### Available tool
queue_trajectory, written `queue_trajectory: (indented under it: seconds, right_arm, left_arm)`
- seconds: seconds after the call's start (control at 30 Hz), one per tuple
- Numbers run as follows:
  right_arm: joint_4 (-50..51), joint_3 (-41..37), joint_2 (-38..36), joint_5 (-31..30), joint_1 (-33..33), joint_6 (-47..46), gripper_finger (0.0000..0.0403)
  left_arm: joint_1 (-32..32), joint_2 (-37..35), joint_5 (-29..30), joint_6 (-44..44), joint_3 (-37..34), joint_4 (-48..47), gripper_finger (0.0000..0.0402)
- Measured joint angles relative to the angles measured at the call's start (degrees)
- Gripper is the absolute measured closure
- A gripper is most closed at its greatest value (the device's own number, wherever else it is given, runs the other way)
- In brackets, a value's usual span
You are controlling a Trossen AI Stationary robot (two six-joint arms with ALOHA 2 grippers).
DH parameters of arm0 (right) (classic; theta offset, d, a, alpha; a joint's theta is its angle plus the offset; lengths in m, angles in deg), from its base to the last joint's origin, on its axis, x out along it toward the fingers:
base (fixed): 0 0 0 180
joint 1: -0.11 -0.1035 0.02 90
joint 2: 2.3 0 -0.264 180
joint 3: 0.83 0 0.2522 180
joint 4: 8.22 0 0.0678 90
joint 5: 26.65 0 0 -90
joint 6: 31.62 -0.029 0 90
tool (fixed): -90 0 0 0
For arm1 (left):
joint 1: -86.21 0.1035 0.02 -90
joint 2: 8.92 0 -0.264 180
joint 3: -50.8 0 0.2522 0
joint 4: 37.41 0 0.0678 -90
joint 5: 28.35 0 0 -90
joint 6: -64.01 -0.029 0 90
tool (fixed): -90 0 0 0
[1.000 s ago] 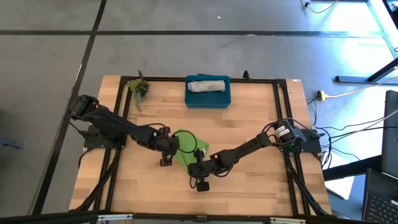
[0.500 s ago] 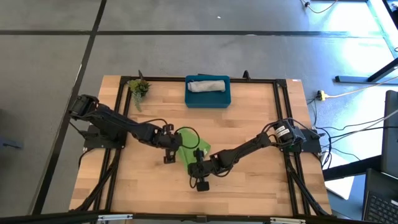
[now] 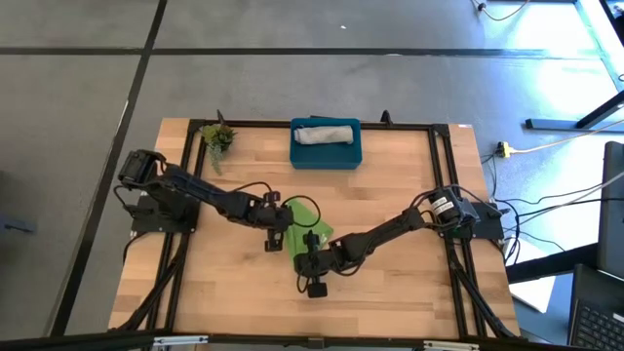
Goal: Roll microfiber towels into tight, uniform cylinder then place into a basket
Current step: Roll the green microfiber cloth
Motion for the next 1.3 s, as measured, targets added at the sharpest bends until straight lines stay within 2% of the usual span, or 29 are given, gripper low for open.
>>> queue_trajectory:
  seconds: [0.6,1.03,1.3]
  right_arm:
    - [1.05,0.91,-0.23,-0.93,-0.04,1.03,0.0393]
    - [16.5,10.05,-0.29,-5.8,-0.92,0.88,0.0393]
    - [26.76,14.66,-0.55,-11.54,-1.55,-5.33,0.0393]
  left_arm:
    - [1.66,3.64,-2.5,0.03,-2.44,3.72,0.04]
    - [1.68,3.73,-4.34,0.16,-2.56,2.45,0.04]
    - [0.75,3.74,-4.7,1.04,-2.56,1.66,0.04]
